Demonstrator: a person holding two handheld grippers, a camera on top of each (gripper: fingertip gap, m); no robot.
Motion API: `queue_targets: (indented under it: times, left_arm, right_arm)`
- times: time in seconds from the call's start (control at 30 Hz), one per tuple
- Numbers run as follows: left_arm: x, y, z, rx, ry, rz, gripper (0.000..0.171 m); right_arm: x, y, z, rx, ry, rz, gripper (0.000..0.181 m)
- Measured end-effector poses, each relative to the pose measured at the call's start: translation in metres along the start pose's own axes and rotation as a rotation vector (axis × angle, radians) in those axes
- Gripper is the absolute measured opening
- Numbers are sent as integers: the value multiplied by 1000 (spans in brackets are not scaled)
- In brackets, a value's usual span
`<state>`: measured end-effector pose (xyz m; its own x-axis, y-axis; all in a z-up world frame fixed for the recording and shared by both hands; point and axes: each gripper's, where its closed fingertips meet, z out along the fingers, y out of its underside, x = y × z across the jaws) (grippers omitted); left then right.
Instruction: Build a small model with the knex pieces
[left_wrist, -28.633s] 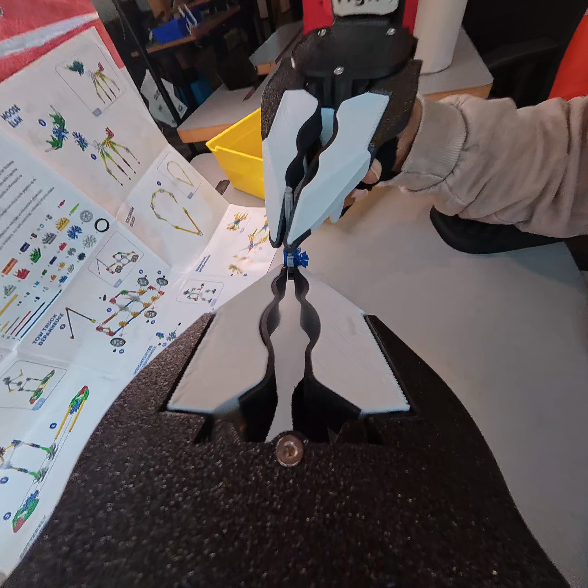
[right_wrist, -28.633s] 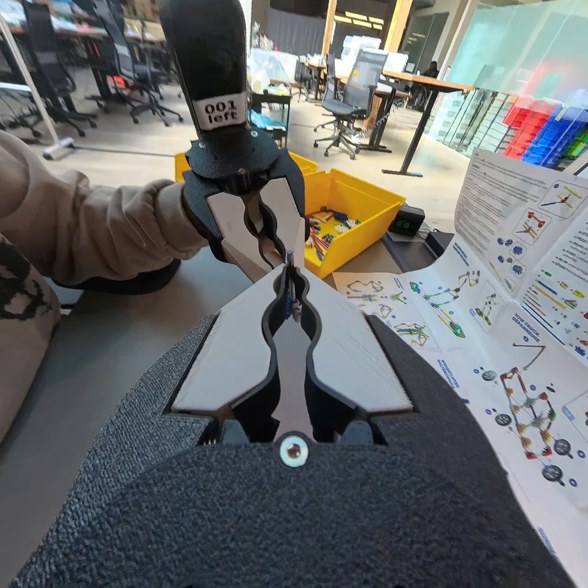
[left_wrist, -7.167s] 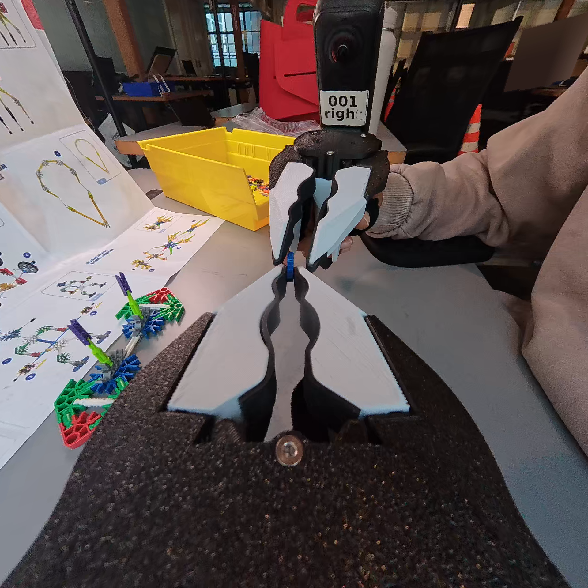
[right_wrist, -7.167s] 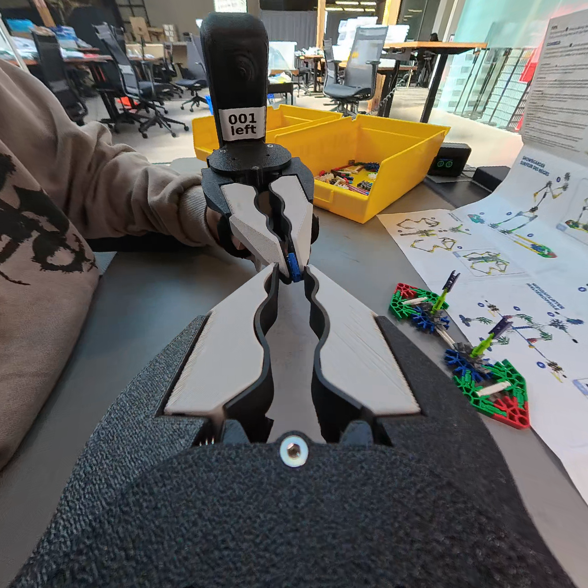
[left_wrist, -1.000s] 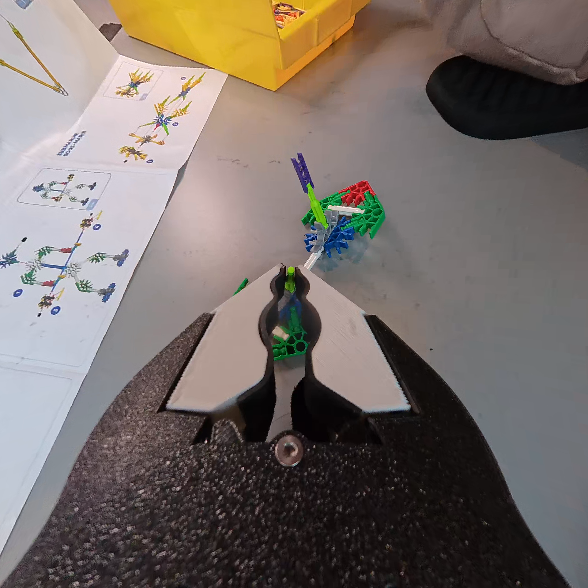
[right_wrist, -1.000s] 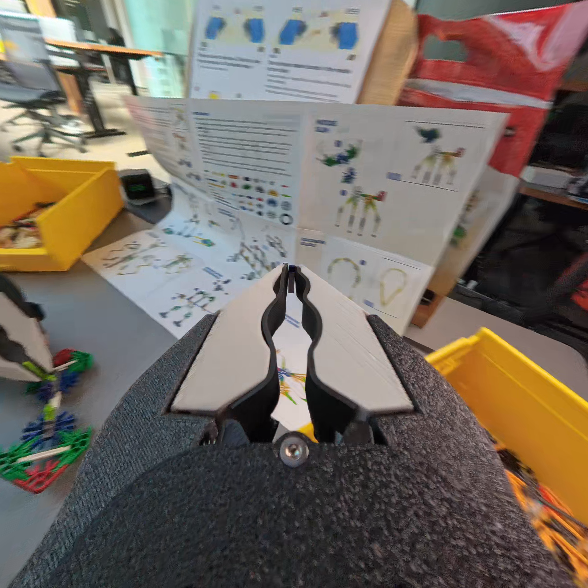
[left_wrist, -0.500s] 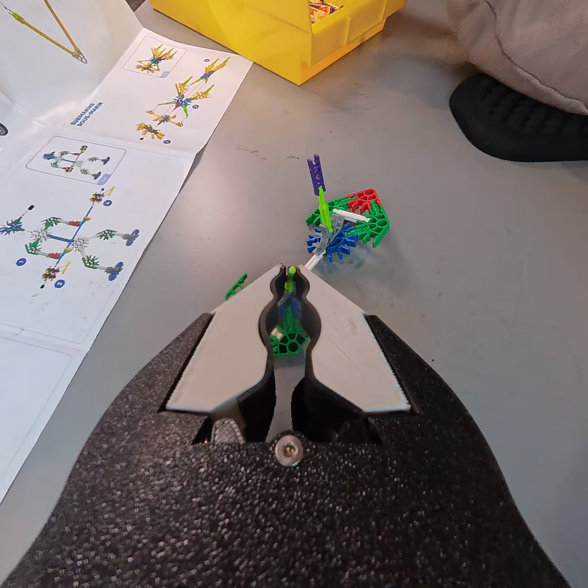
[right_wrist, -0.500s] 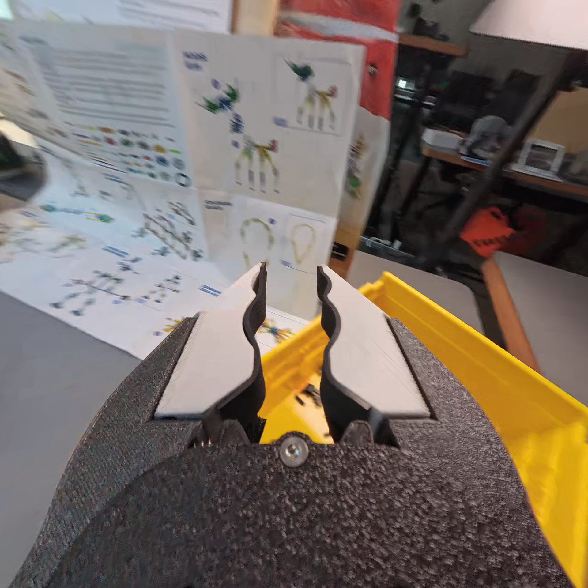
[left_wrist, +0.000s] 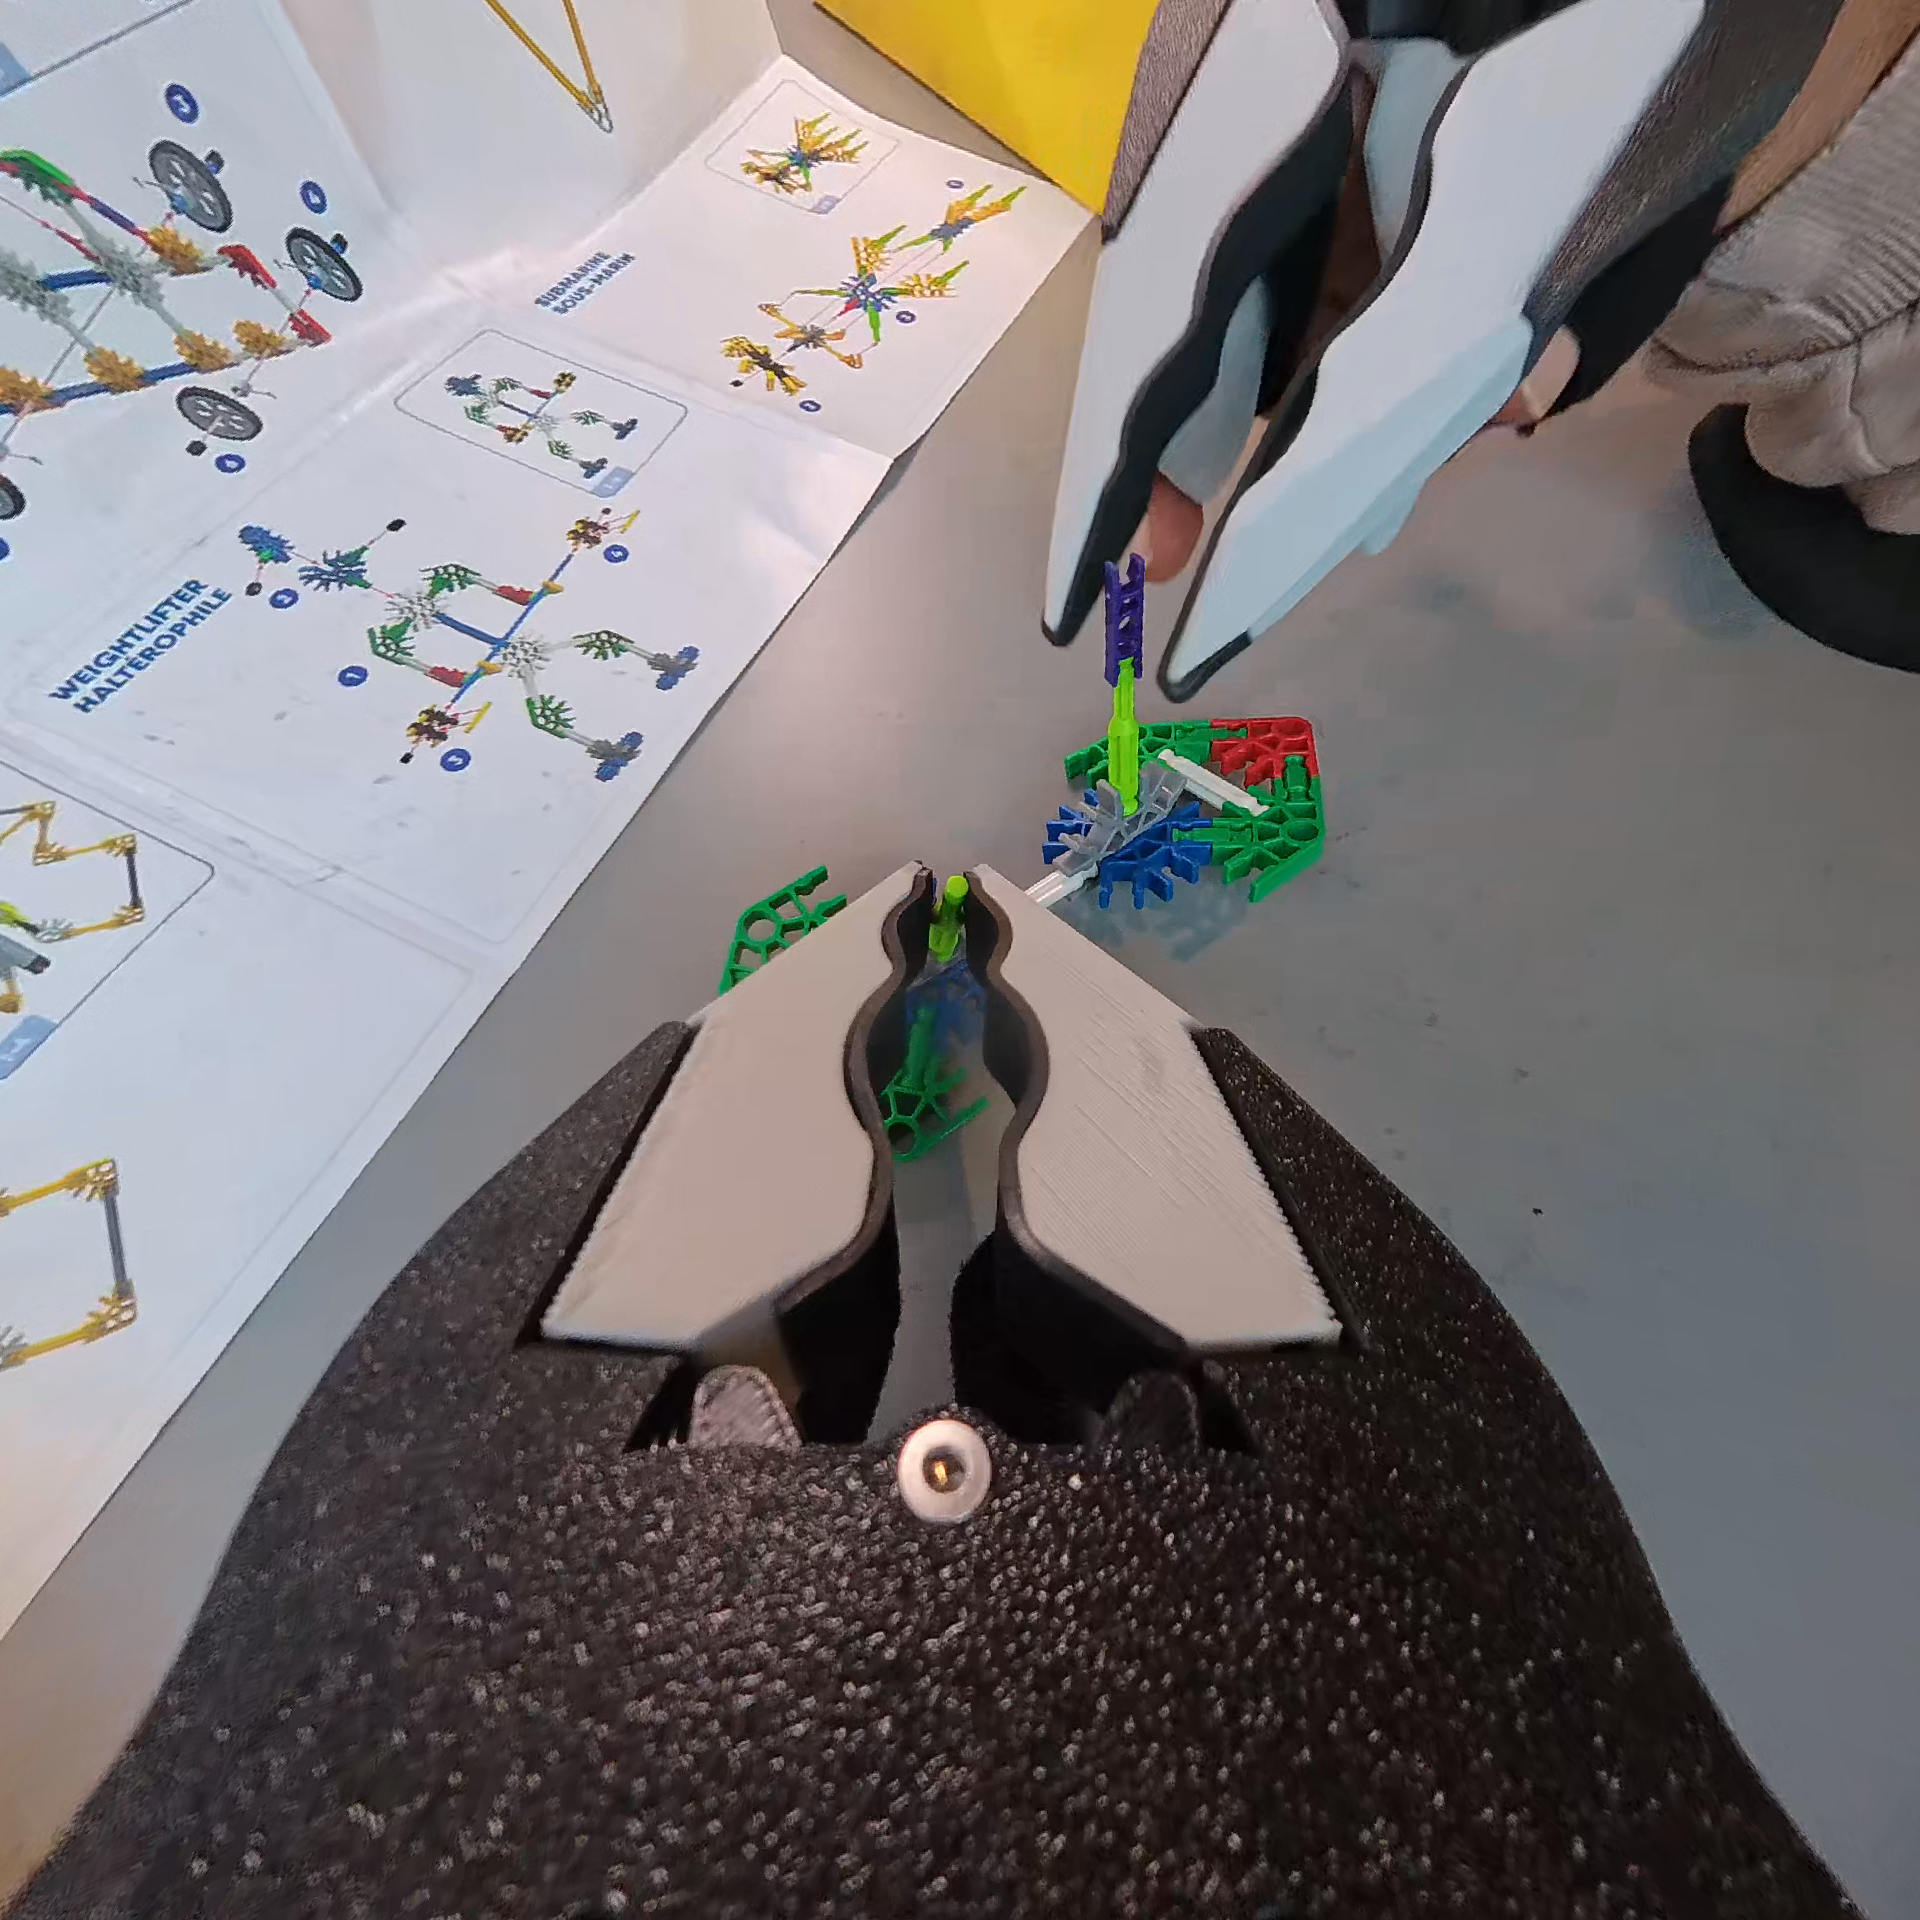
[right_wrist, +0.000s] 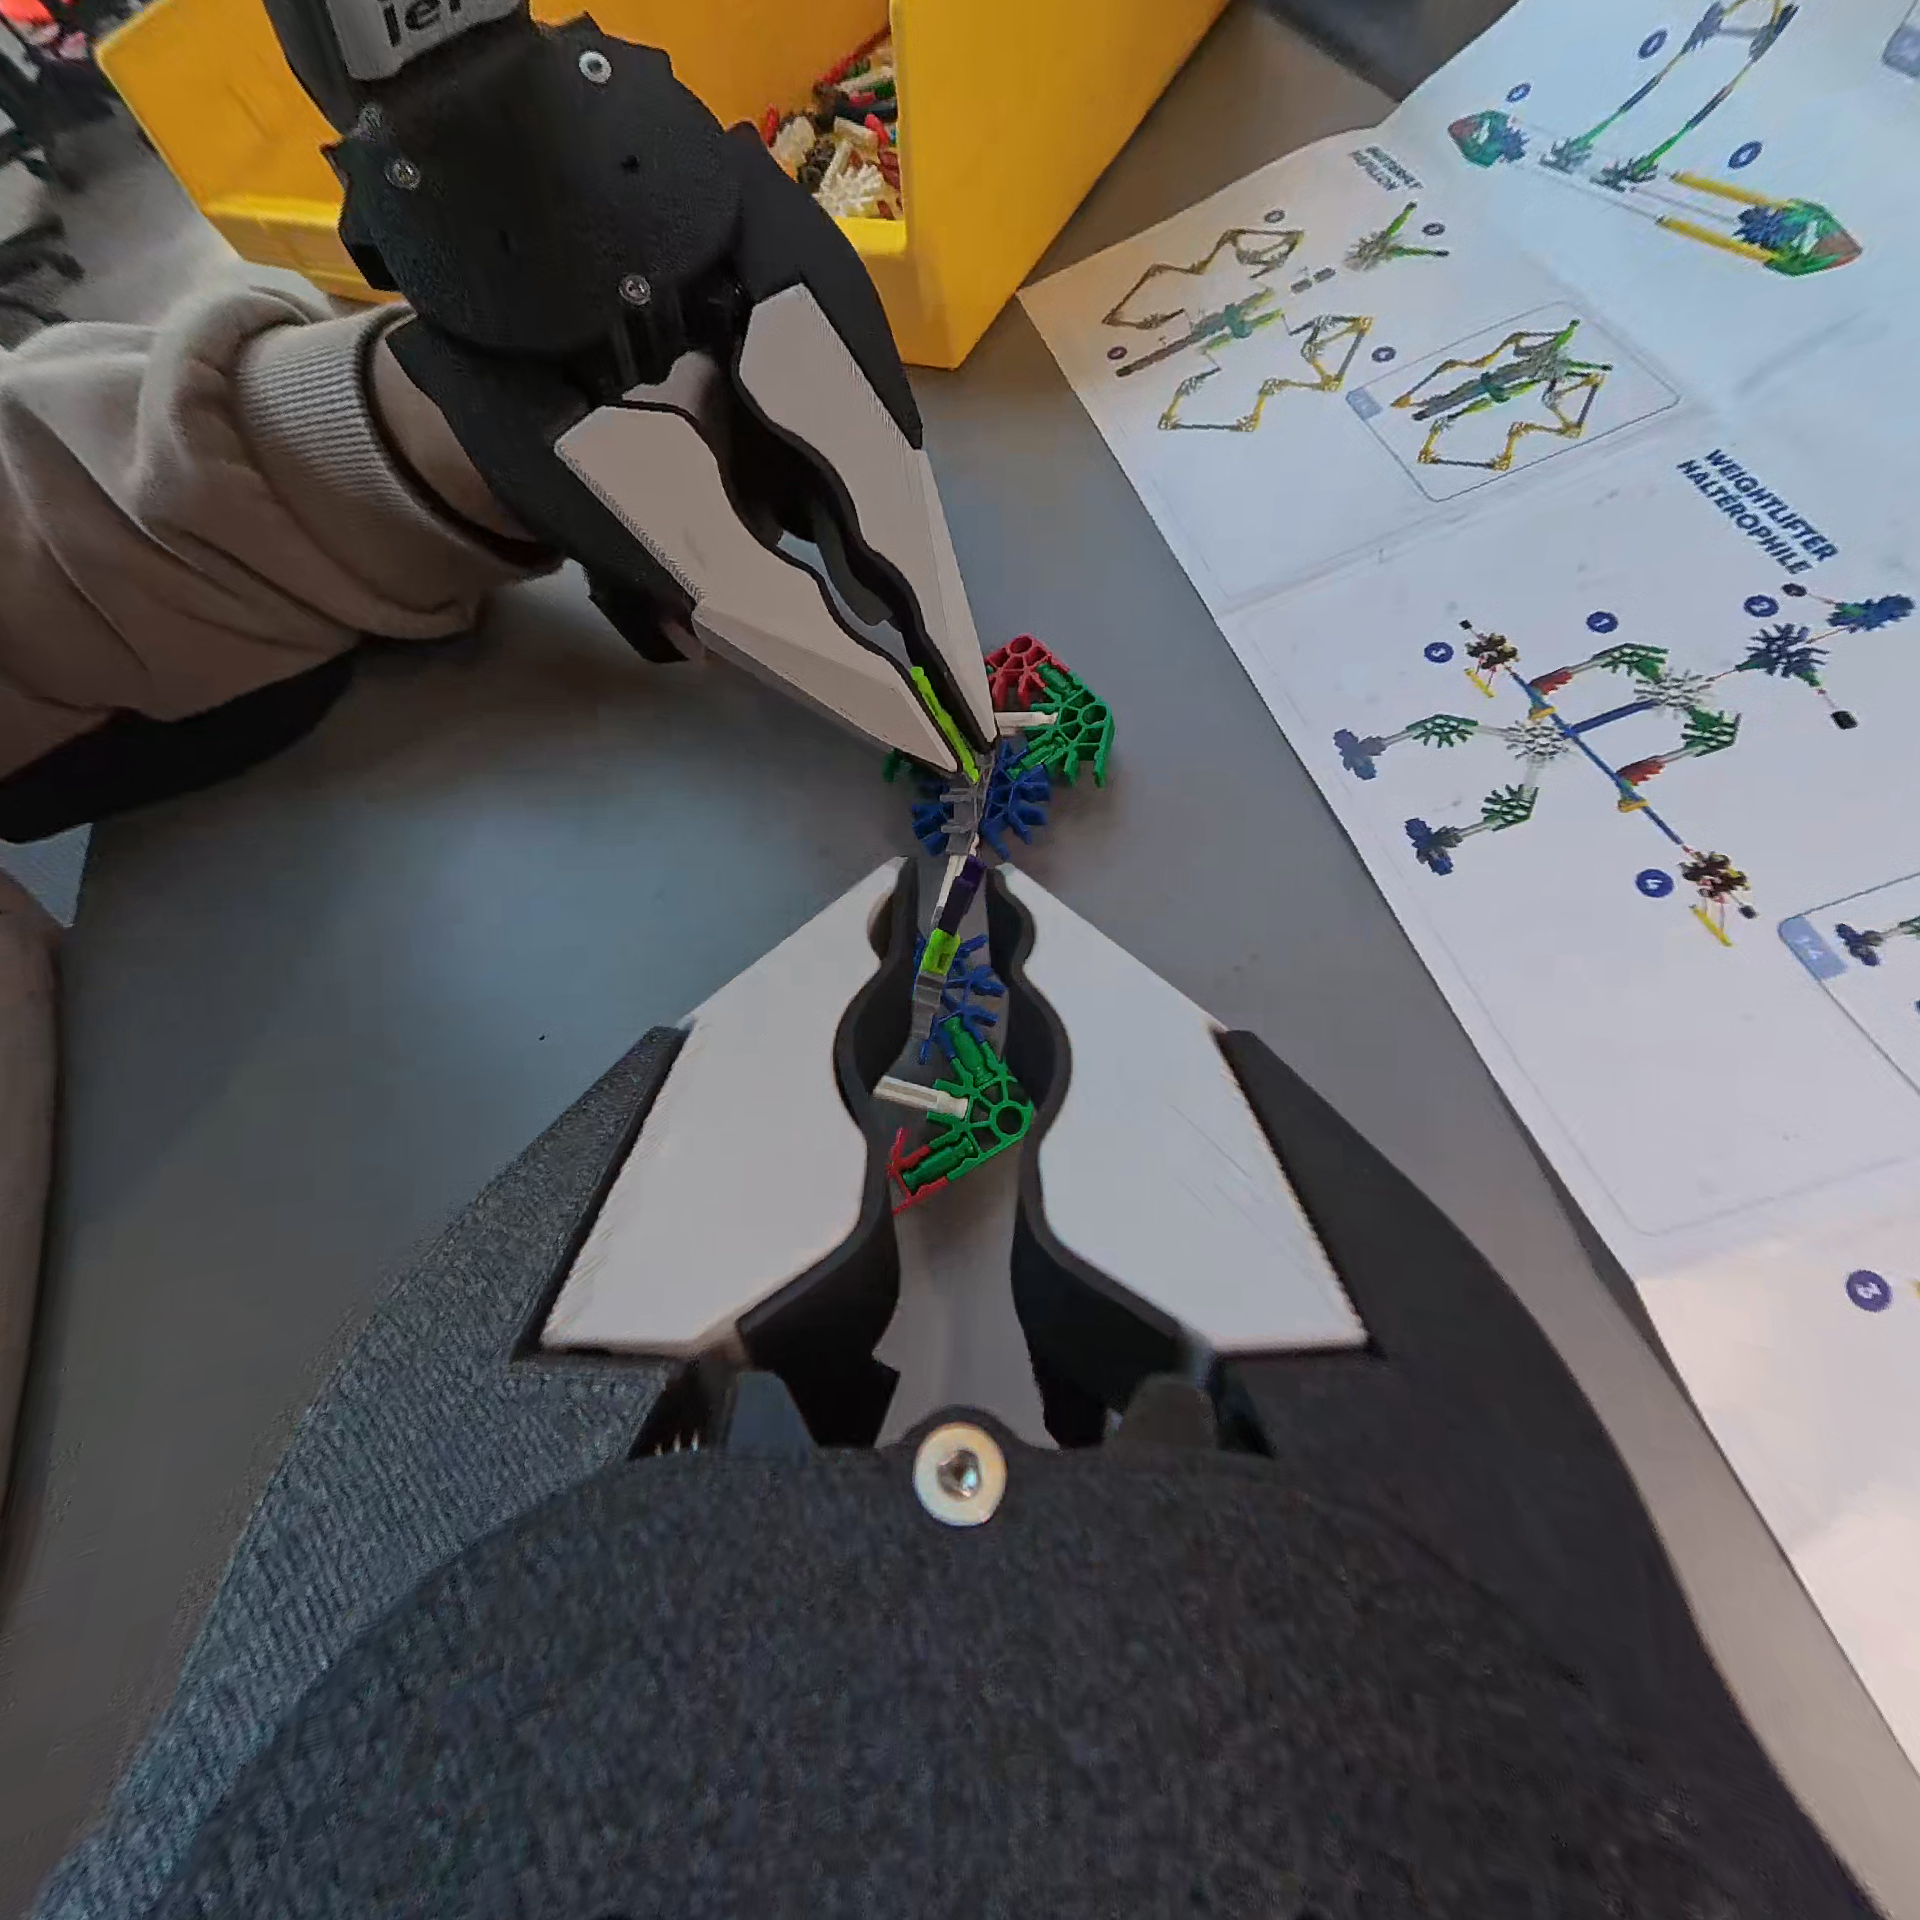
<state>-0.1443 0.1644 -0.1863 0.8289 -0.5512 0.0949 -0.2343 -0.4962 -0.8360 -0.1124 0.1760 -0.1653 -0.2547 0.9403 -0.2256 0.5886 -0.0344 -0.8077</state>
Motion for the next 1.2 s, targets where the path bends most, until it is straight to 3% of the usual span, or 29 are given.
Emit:
queue_targets:
  times: [0.13, 0.23, 0.4, 0.5, 0.7, 0.83, 1.2]
  left_arm:
    - [-2, -9, -5, 56, 6, -17, 8]
    - [-2, -32, -20, 187, 24, -12, 21]
    - [15, -61, -44, 343, 118, 26, 21]
    - [30, -56, -37, 300, 169, 61, 21]
    - [78, -14, -6, 45, 364, 123, 24]
    - [77, -5, 15, -13, 273, 120, 20]
    - [69, 5, 18, -38, 276, 75, 4]
  right_arm:
    - [0, -5, -3, 34, 16, -49, 3]
    - [-4, -16, -13, 98, -22, -43, 2]
    - [-1, -16, -16, 117, -35, -41, 1]
    - [-17, -9, -11, 95, -129, -65, 1]
    - [-56, 2, -2, 55, -288, -168, 1]
    - [-54, 9, 6, 20, -278, -140, 2]
    - [-47, 7, 3, 50, -263, -115, 5]
